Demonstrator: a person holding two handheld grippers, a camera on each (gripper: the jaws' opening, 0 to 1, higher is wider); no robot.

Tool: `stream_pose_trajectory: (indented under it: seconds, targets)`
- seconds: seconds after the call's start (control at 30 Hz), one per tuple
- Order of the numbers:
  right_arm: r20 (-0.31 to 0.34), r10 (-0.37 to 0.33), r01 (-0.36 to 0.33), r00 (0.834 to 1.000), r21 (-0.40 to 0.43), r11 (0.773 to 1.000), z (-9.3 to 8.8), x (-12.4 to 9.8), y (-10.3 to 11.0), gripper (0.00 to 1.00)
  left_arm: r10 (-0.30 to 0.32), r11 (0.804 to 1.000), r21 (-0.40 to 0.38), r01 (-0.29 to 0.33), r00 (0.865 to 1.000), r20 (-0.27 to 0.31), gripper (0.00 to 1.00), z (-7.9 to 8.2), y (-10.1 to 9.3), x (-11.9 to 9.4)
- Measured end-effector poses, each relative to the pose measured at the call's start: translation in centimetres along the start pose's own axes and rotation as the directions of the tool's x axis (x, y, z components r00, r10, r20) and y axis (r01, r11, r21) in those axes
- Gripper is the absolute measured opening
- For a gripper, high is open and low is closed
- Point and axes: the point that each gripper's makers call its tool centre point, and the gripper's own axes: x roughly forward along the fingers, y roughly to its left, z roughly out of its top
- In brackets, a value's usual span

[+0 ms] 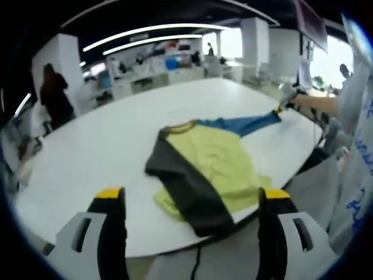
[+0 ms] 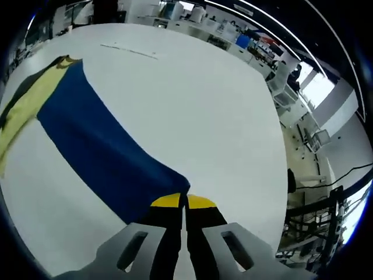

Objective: Fold the garment on the visible template until the final outline fits inside the template.

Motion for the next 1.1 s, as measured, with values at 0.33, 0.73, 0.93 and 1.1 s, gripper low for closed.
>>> stream_pose_trajectory:
  seconds: [0.33,0.73,0.93,1.1]
  targets:
    - [-0.001,0.015,-0.015,1.000,0.020,1.000,-0.6,1.5,-0.5,0.02,-0.001,1.000,-0.012,0.001,1.000,0.010,0.92,0.6,-0.3,0.0]
    - [0.024,-0.008,0.008,1.000,-0.017,1.000,-0.5,3.4,-3.5,0.10,-0.003,1.000,-0.016,0.003,1.000,0.018,0.92,0.6,-0.2,0.1]
    - [0.066,0.011,-0.011,0.998,-0.001,1.000,0.4,0.7,-0.6,0.18,-0.009,1.000,-0.008,0.009,0.999,0.046,0.92,1.2,0.1,-0.2]
    - [0.132,0.030,-0.030,0.991,0.000,1.000,2.2,-0.8,2.4,0.24,-0.025,1.000,-0.001,0.025,0.998,0.064,0.91,1.4,0.0,-0.2]
